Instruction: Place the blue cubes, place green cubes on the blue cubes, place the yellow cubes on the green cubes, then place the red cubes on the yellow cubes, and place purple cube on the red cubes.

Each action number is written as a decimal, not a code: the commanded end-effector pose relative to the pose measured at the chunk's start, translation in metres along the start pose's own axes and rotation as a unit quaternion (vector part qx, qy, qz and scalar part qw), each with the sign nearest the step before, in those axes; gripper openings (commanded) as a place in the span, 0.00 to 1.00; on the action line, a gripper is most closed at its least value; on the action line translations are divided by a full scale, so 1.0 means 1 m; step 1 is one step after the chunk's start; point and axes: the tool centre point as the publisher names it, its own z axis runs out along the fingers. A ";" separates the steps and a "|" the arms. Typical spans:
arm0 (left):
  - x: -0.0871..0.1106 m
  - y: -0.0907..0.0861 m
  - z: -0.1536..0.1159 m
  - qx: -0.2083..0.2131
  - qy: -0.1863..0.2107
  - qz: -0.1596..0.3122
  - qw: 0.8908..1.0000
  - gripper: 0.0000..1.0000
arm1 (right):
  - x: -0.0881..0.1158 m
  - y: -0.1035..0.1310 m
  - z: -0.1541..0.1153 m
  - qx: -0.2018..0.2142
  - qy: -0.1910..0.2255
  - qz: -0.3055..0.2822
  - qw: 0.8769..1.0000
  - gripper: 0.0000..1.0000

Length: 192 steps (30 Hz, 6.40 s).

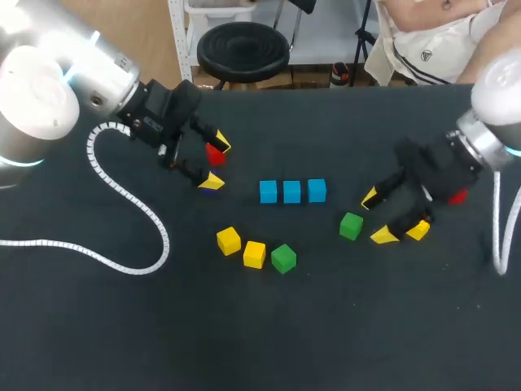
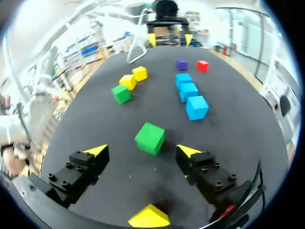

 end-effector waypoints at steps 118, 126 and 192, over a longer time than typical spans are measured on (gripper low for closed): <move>0.001 -0.001 -0.001 -0.001 -0.001 0.001 1.000 1.00 | -0.038 -0.024 0.005 0.045 0.004 -0.061 0.997 0.00; 0.001 -0.001 -0.001 -0.001 -0.001 0.001 1.000 1.00 | -0.057 -0.034 0.003 0.053 0.016 -0.079 0.995 0.00; 0.001 -0.001 -0.001 -0.001 -0.001 0.001 1.000 1.00 | -0.096 -0.056 0.036 0.045 -0.021 -0.047 0.998 0.00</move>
